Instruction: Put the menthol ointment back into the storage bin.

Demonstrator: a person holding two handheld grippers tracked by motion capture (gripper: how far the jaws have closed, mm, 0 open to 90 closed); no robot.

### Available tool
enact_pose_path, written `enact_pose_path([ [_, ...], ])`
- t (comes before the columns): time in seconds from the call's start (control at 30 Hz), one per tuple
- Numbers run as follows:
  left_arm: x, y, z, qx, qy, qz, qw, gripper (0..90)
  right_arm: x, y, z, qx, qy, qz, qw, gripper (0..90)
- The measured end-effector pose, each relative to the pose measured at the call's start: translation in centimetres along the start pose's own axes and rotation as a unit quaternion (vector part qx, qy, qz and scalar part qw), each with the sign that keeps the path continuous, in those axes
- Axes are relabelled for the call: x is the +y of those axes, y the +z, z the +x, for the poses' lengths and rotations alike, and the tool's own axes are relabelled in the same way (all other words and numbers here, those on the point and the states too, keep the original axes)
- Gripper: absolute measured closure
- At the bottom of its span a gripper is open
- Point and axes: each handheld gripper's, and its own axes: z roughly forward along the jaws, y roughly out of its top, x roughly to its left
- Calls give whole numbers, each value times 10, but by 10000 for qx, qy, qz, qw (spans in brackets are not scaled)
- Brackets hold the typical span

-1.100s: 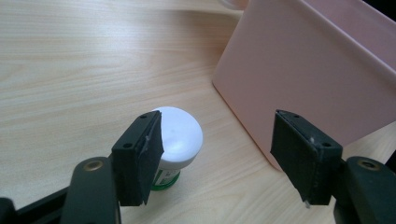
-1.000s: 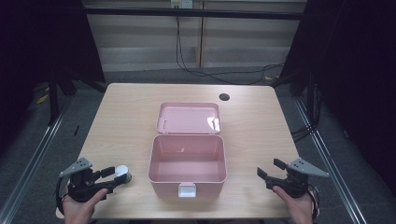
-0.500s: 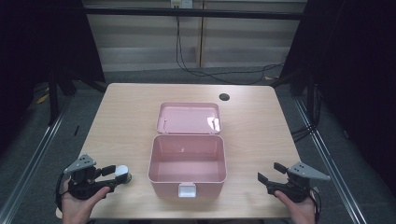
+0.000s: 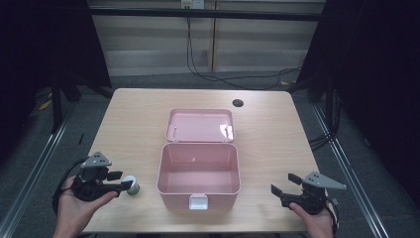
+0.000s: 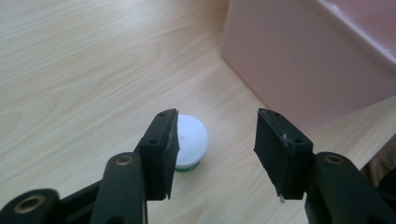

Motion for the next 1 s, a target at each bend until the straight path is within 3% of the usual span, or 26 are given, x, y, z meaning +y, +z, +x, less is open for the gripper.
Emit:
enact_pose_path([
  [0.13, 8, 3, 0, 0, -1, 253, 9997, 548, 1, 1, 1, 36, -37, 44, 10000, 179],
  [0.33, 19, 14, -3, 29, 91, 754, 9971, 544, 1, 3, 1, 66, -24, 90, 9999, 177],
  [0.43, 26, 18, -6, 162, 116, 1037, 9944, 530, 1, 4, 1, 83, -27, 124, 9999, 174],
  [0.63, 35, 24, -3, 188, 3, 1433, 9895, 530, 1, 4, 1, 109, -48, 132, 9998, 174],
  [0.7, 38, 25, -2, 235, 100, 1514, 9881, 519, 0, 4, 1, 120, -31, 146, 9998, 174],
  [0.93, 45, 36, 4, 118, 219, 2040, 9787, 495, 1, 6, 2, 138, -59, 176, 9997, 173],
  [1.0, 46, 39, 5, 96, 239, 2082, 9778, 494, 0, 6, 1, 147, -45, 184, 9997, 172],
])
